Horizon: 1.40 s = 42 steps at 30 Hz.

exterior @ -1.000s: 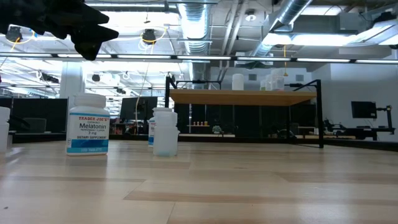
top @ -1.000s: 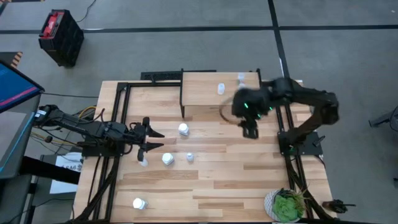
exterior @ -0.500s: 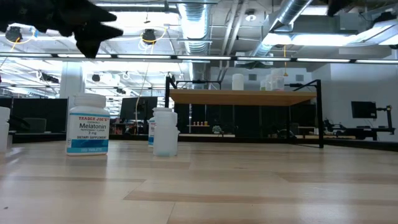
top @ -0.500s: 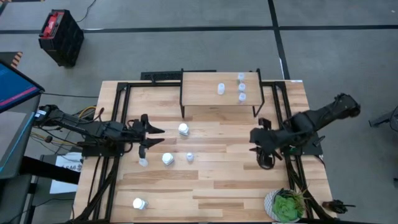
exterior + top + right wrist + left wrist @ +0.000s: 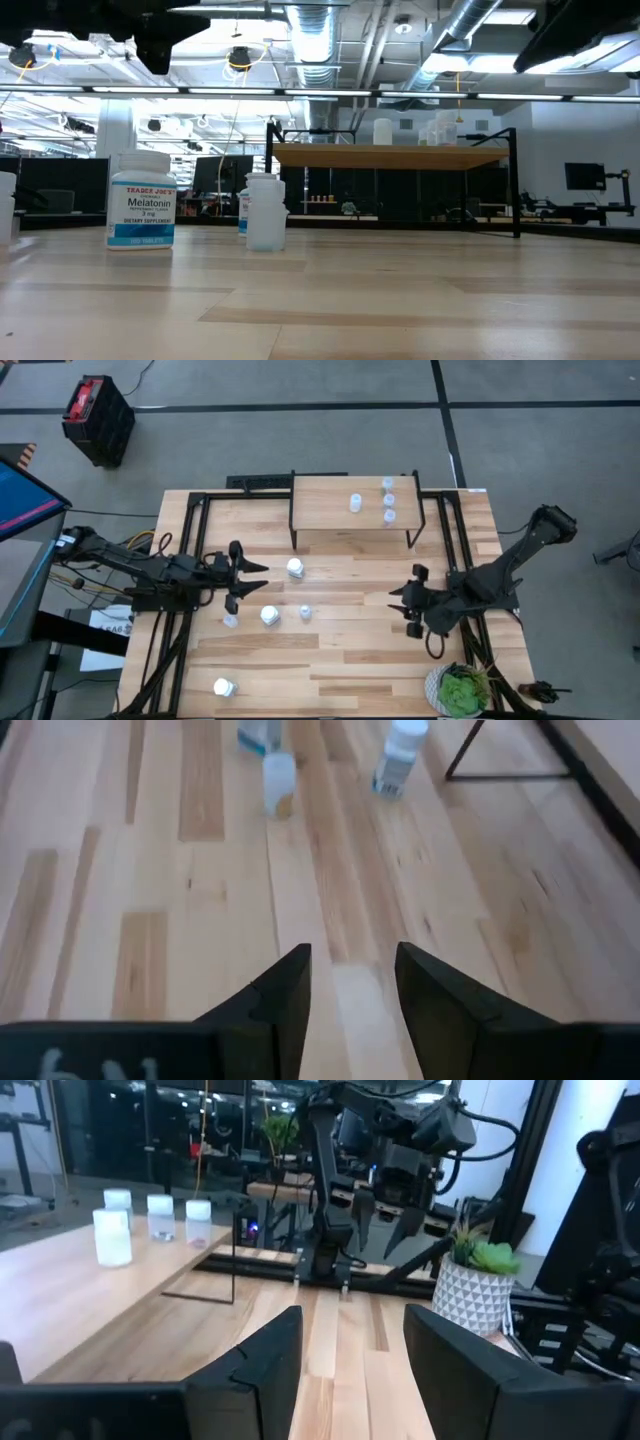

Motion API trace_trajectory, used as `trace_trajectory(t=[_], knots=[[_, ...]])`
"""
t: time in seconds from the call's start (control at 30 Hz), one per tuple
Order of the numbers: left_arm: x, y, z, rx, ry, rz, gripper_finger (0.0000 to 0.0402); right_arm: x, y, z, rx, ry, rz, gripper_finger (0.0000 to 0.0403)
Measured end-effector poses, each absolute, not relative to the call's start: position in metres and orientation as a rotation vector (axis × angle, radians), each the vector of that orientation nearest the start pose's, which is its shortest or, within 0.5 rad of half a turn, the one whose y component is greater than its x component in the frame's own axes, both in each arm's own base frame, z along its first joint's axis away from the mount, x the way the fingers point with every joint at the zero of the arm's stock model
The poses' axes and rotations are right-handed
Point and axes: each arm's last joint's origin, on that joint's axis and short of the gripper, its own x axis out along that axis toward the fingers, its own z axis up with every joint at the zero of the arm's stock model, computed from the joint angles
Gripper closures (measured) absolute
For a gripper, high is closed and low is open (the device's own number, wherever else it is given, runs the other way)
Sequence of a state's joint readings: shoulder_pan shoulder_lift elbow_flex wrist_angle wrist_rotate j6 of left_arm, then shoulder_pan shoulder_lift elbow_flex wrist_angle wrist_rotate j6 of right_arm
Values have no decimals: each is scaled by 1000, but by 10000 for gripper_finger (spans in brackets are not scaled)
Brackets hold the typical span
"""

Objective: Pick and place medicine bottles onto shelf by color
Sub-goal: Put the bottom translucent medicine bottle onto the middle of the shelf

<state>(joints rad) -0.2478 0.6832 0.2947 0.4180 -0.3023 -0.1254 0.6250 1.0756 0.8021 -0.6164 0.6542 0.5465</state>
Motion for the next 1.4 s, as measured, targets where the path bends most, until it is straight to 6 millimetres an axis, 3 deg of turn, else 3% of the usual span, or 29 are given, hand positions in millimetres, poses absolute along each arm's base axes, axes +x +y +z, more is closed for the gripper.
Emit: trace_trajectory(t=[0.23,0.47,0.8,0.97,1.17,1.4], knots=[[166,-32,227,-141,15,63,237,201,111,220,35,426,-78,235],[187,-31,234,-189,71,50,237,234,103,213,15,228,196,236],[249,-42,273,34,580,22,237,256,81,187,16,318,156,238],[274,-48,287,107,703,-19,237,256,81,183,30,343,152,239],[292,-55,278,112,770,-152,237,255,81,184,31,350,150,239],[305,-56,257,110,835,-133,237,255,81,182,27,360,147,239]])
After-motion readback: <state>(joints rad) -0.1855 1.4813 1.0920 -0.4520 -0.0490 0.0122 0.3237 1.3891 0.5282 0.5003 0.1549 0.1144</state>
